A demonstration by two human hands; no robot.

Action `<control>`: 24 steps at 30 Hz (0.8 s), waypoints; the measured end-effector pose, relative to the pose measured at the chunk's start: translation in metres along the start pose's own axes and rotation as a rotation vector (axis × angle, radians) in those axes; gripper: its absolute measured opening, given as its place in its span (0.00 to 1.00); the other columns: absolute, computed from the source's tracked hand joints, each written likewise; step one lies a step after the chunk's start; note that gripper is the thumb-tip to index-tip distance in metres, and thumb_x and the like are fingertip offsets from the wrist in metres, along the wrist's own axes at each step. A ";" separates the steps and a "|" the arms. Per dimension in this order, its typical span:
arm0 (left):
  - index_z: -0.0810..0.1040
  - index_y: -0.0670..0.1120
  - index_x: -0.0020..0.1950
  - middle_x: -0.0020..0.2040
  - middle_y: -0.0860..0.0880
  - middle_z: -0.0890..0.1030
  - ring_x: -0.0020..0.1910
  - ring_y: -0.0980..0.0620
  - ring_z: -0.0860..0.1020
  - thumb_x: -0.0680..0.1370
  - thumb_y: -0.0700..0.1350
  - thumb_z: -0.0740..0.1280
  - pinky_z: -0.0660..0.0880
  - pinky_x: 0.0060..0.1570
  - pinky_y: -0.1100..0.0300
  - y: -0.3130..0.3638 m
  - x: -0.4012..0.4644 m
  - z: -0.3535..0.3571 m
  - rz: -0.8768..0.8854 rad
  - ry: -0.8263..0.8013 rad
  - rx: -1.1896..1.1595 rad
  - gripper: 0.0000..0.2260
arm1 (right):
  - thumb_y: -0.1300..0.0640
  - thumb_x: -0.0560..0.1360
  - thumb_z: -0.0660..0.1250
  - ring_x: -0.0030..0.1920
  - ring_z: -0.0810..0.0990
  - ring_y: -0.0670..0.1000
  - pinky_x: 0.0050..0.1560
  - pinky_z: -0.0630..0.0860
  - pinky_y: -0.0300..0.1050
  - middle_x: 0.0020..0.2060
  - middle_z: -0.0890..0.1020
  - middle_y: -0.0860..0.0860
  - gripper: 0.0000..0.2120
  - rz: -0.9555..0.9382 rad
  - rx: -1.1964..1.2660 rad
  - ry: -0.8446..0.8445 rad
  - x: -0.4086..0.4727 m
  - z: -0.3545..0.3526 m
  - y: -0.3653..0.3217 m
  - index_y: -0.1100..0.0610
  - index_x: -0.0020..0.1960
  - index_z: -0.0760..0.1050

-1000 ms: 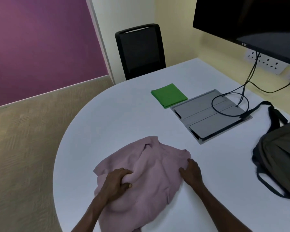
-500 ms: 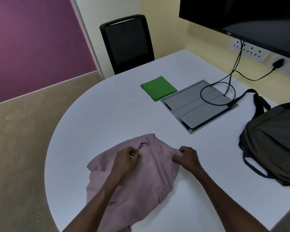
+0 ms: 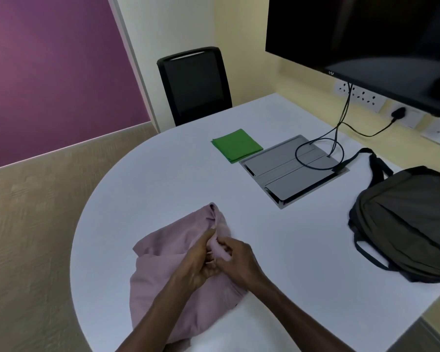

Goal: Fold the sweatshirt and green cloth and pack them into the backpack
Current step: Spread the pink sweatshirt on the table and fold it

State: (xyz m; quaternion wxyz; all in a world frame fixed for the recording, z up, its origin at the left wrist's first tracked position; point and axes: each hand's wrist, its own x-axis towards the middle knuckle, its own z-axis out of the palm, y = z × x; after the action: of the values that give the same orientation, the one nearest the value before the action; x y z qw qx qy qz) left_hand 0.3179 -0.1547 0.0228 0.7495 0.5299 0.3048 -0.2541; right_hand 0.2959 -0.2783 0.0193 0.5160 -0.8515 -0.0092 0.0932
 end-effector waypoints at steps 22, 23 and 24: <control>0.85 0.51 0.43 0.40 0.52 0.84 0.42 0.56 0.81 0.64 0.50 0.82 0.76 0.41 0.59 0.046 -0.206 -0.036 0.736 0.248 1.178 0.12 | 0.66 0.71 0.69 0.72 0.68 0.54 0.69 0.67 0.47 0.74 0.68 0.52 0.36 -0.241 -0.164 -0.152 0.016 -0.053 -0.014 0.56 0.77 0.61; 0.85 0.50 0.42 0.39 0.51 0.84 0.40 0.57 0.80 0.65 0.46 0.82 0.76 0.39 0.60 0.051 -0.216 -0.036 0.745 0.251 1.181 0.10 | 0.66 0.71 0.69 0.74 0.64 0.54 0.71 0.65 0.47 0.76 0.65 0.52 0.39 -0.302 -0.232 -0.200 0.020 -0.052 -0.017 0.55 0.78 0.58; 0.84 0.48 0.41 0.38 0.49 0.84 0.37 0.58 0.79 0.65 0.42 0.81 0.75 0.37 0.63 0.056 -0.226 -0.036 0.761 0.250 1.171 0.09 | 0.65 0.71 0.69 0.75 0.63 0.55 0.72 0.64 0.49 0.76 0.65 0.52 0.40 -0.349 -0.281 -0.249 0.024 -0.050 -0.020 0.54 0.79 0.56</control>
State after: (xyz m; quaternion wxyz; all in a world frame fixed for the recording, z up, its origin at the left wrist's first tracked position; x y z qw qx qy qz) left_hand 0.1956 -0.0905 0.2135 0.3374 0.9407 -0.0043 -0.0341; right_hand 0.3294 -0.3099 0.0554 0.3957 -0.8823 -0.2324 0.1045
